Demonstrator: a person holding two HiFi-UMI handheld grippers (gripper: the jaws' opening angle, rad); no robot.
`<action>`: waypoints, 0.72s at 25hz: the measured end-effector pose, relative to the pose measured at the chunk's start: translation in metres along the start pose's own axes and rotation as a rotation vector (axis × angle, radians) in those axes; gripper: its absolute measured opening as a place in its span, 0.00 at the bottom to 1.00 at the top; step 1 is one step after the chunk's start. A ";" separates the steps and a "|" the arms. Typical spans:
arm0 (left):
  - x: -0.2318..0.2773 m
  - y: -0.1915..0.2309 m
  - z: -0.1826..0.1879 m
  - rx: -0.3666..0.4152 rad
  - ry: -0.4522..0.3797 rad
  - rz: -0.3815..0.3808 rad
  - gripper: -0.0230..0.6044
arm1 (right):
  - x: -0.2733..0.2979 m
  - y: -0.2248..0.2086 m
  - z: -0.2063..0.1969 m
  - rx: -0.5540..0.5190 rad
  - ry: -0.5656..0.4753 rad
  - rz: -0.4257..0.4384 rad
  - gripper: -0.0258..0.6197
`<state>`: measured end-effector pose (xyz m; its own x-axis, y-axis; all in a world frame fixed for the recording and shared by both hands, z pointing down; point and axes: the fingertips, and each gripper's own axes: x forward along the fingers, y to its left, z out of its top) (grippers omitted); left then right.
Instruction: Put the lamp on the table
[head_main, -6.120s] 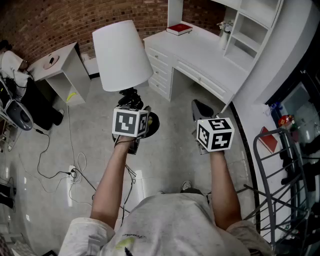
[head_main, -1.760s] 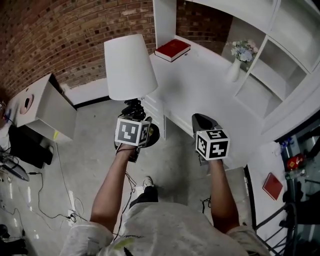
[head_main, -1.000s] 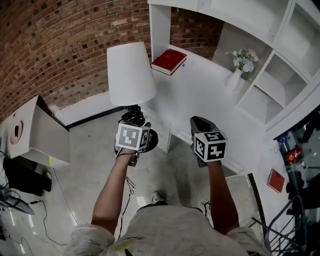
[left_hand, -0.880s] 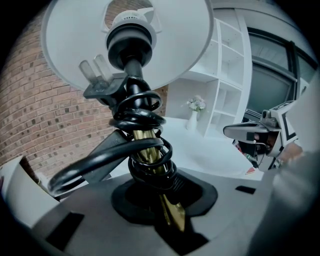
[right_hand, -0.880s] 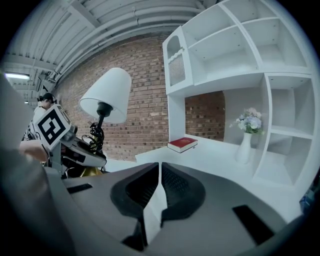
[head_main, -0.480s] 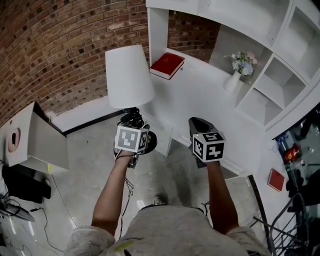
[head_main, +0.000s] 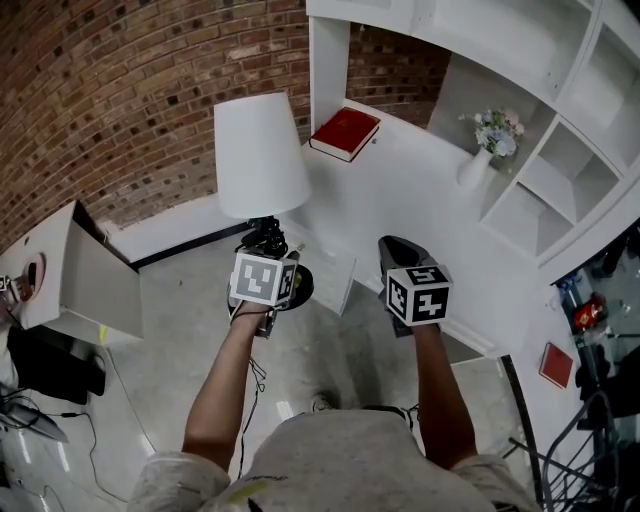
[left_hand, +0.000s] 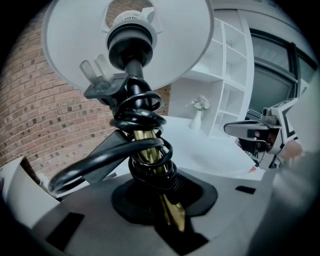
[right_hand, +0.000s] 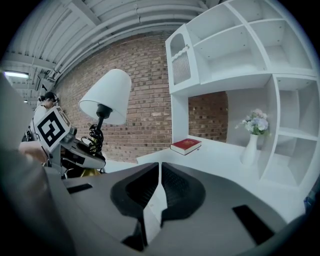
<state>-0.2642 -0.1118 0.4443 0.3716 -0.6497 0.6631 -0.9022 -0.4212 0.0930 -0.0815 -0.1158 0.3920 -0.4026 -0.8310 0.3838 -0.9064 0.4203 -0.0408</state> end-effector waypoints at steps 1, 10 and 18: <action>0.000 0.002 0.000 0.000 -0.001 0.003 0.20 | 0.001 0.001 0.000 0.000 0.001 0.001 0.05; 0.002 0.008 0.005 -0.001 -0.007 0.007 0.20 | 0.009 -0.003 0.004 0.012 -0.017 0.000 0.05; 0.020 0.021 0.012 -0.012 -0.009 0.023 0.20 | 0.029 -0.014 0.007 -0.006 -0.024 0.005 0.05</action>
<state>-0.2734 -0.1413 0.4510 0.3527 -0.6647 0.6586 -0.9131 -0.3982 0.0871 -0.0810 -0.1487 0.3973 -0.4103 -0.8375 0.3610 -0.9036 0.4268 -0.0368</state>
